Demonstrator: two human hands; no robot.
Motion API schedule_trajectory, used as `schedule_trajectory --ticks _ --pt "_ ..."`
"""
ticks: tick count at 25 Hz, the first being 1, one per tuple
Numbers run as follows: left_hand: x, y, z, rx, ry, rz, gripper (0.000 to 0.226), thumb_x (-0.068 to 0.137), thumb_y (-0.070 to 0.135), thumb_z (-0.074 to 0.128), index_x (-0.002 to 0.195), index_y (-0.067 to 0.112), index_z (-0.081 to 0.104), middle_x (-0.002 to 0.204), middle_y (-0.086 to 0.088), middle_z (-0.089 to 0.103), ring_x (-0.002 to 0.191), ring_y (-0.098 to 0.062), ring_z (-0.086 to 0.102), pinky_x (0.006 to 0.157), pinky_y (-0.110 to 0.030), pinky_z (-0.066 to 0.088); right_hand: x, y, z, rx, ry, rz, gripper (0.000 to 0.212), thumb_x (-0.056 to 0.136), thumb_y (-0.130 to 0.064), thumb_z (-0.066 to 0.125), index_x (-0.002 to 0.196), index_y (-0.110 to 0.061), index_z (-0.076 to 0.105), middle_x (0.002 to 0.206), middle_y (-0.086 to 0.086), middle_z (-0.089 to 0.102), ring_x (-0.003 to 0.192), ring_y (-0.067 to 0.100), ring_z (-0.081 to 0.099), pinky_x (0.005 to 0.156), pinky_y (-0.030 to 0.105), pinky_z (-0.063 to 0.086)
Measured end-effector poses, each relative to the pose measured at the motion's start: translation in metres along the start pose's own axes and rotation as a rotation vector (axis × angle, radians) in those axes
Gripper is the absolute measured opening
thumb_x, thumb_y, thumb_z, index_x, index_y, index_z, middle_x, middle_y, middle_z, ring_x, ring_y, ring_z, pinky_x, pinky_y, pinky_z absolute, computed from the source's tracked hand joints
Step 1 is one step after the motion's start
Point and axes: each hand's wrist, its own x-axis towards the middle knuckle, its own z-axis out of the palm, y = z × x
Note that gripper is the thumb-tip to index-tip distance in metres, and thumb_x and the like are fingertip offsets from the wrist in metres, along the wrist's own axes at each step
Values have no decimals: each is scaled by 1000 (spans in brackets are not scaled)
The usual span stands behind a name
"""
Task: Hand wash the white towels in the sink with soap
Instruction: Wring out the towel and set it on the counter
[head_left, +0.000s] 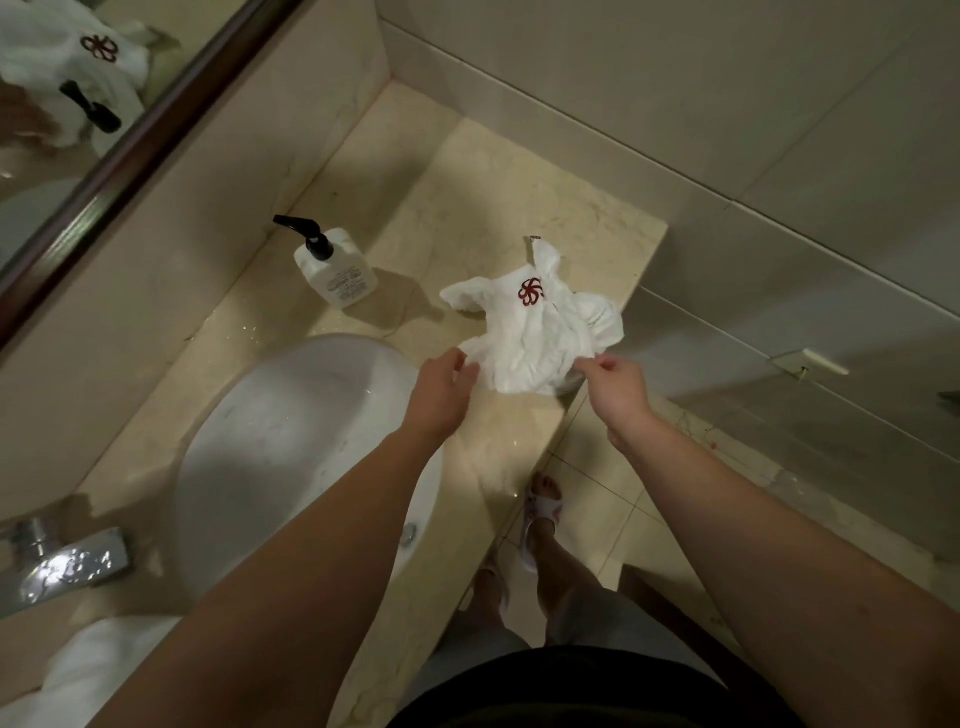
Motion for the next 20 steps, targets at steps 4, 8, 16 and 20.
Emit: schedule_trajectory --ticks 4,8,16,20 --pt "-10 27 -16 -180 118 84 21 105 33 44 97 16 53 81 7 59 69 -6 53 62 -29 41 -10 -23 -13 97 92 -174 16 97 -15 43 84 -11 52 77 1 50 68 11 44 60 27 36" --pt "-8 72 -30 -523 108 24 15 101 33 53 104 19 54 96 2 66 86 -3 64 78 -24 51 -18 -50 -38 215 180 -282 22 99 -19 53 77 -12 54 67 -2 51 60 9 45 54 24 39" --pt "-17 157 -95 -548 -25 293 26 102 7 49 82 6 64 71 5 67 67 -6 60 69 -22 49 -52 -110 -126 31 328 -494 46 99 -21 54 56 -20 39 54 -2 34 54 12 28 54 34 25" --pt "-27 200 -108 -107 159 479 33 108 24 36 91 4 56 94 -20 62 89 -28 58 80 -36 40 -76 -130 -169 -51 375 -515 48 94 -28 61 50 -18 44 47 -2 39 52 20 39 56 35 38"
